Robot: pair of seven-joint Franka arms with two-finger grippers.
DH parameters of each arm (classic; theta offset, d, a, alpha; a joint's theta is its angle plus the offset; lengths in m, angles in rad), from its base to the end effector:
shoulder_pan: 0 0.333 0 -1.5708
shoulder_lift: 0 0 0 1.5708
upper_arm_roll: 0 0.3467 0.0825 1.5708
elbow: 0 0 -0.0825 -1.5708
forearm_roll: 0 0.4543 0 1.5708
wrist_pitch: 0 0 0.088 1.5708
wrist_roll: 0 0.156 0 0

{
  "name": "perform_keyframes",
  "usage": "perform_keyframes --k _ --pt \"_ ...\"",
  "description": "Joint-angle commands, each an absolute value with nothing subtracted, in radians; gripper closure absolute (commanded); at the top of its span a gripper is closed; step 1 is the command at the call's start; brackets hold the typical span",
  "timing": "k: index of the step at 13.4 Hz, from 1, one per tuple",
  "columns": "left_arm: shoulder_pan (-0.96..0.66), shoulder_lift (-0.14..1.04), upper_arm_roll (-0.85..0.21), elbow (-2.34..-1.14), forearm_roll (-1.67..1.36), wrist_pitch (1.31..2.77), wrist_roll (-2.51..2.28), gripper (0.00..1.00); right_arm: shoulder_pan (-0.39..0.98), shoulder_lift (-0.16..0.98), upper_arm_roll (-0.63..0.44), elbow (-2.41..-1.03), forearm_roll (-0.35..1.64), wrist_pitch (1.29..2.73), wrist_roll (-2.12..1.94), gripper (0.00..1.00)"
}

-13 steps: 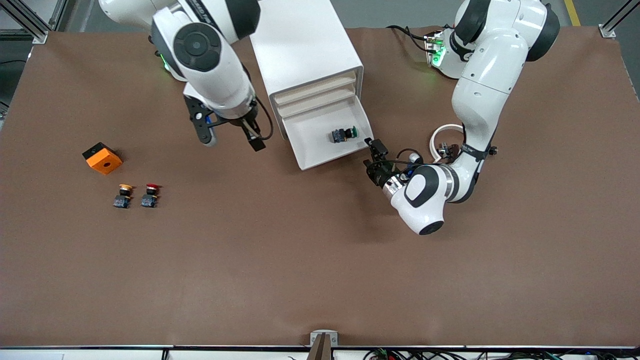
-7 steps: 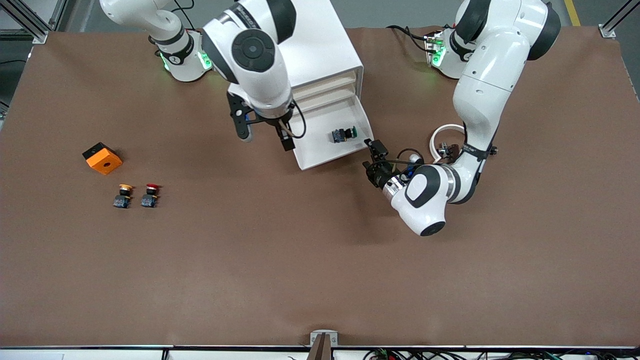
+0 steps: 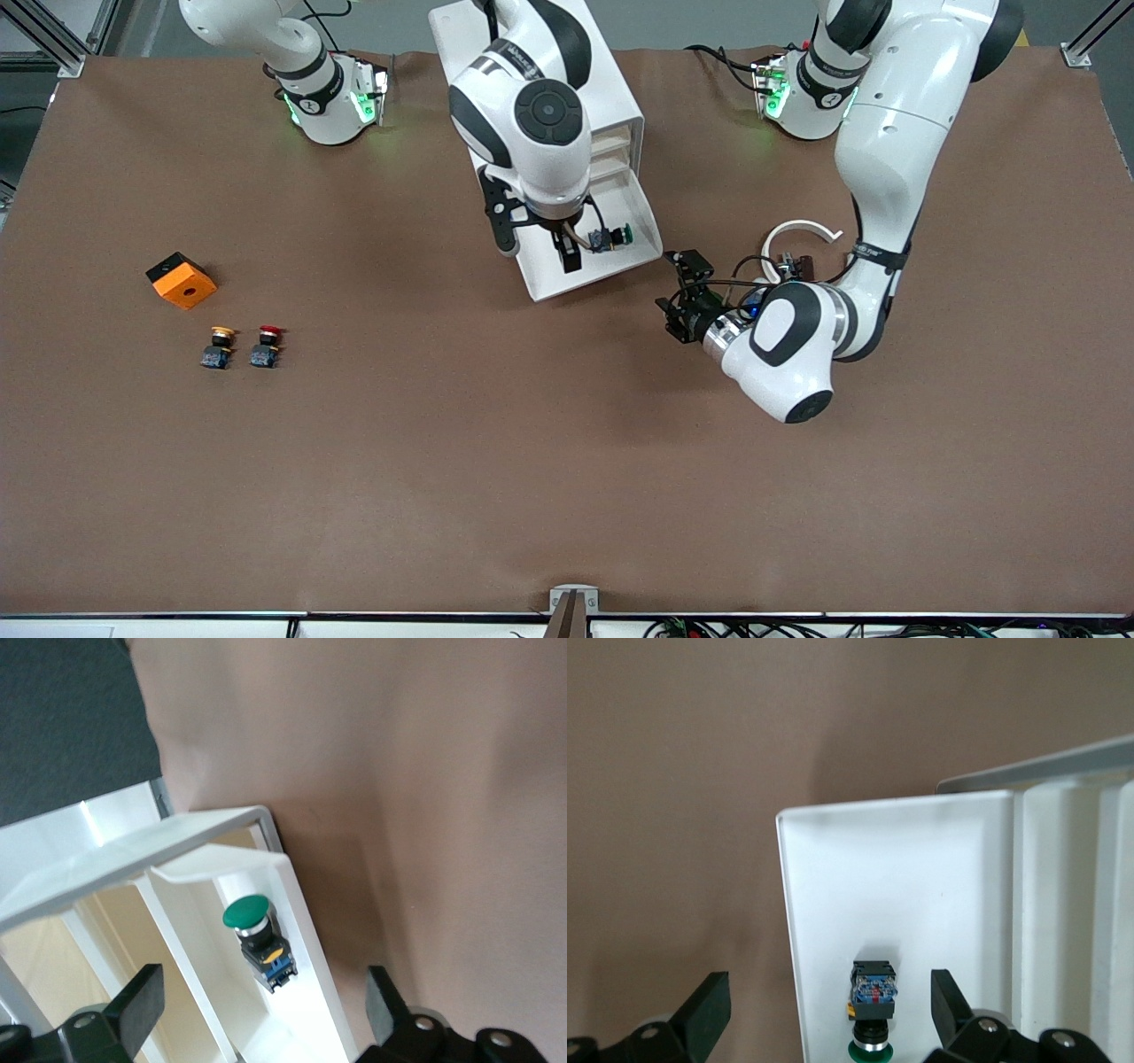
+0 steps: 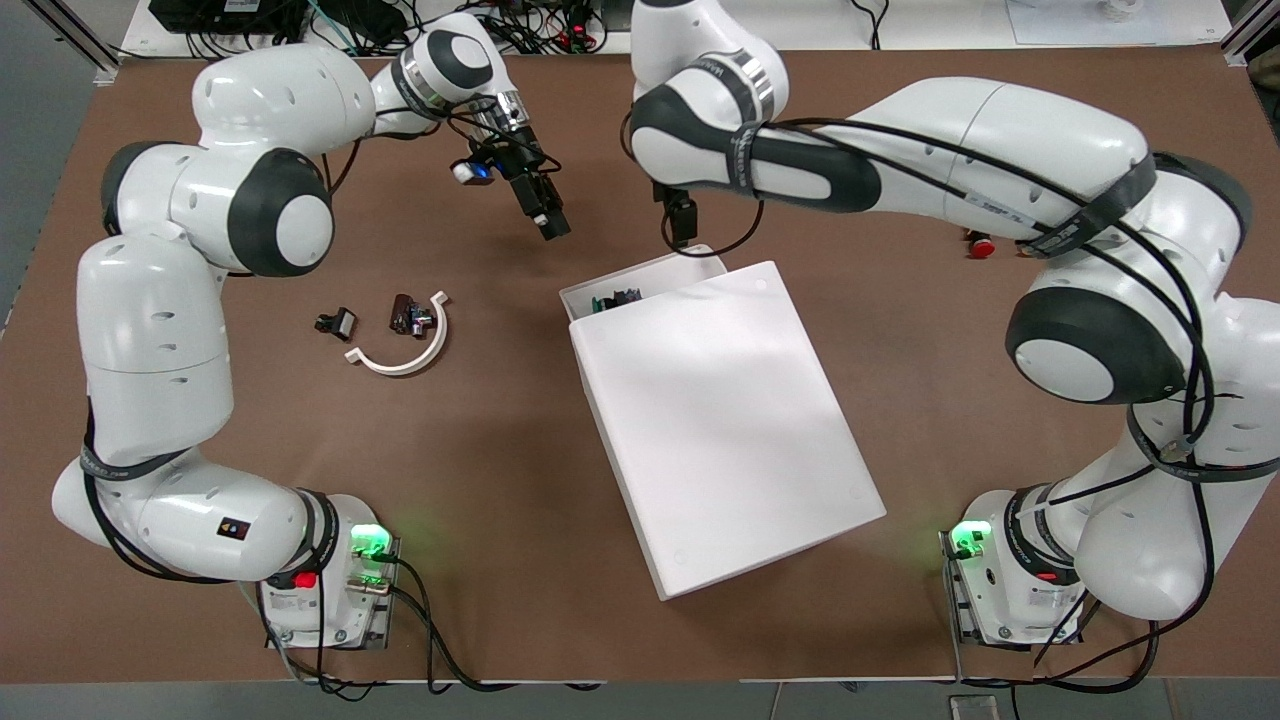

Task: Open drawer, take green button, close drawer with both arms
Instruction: 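Lower the right gripper into the drawer and grasp the green button, then lift the green button with the right gripper while the left gripper withdraws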

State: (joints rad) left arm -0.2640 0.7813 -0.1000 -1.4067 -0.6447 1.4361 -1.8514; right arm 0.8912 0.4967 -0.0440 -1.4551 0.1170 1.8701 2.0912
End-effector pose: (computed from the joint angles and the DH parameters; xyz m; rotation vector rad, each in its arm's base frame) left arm 0.6232 -0.3340 0.1878 -1.6885 -1.8477 1.3219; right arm 0.4927 0.5859 0.3443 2.4609 -1.8296 -0.1488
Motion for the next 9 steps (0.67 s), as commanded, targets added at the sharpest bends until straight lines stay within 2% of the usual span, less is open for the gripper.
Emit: perform_keyframes --k 1,9 --pt "-0.250 0.729 -0.104 -1.459 -0.580 1.436 -1.757 0.00 0.929 0.544 -0.054 -1.417 0.132 1.879 2.100 0.00" --pt "-0.196 0.667 -0.104 -1.511 -0.330 1.451 -1.243 0.00 0.994 0.646 -0.052 -1.416 0.184 1.991 2.094 0.00"
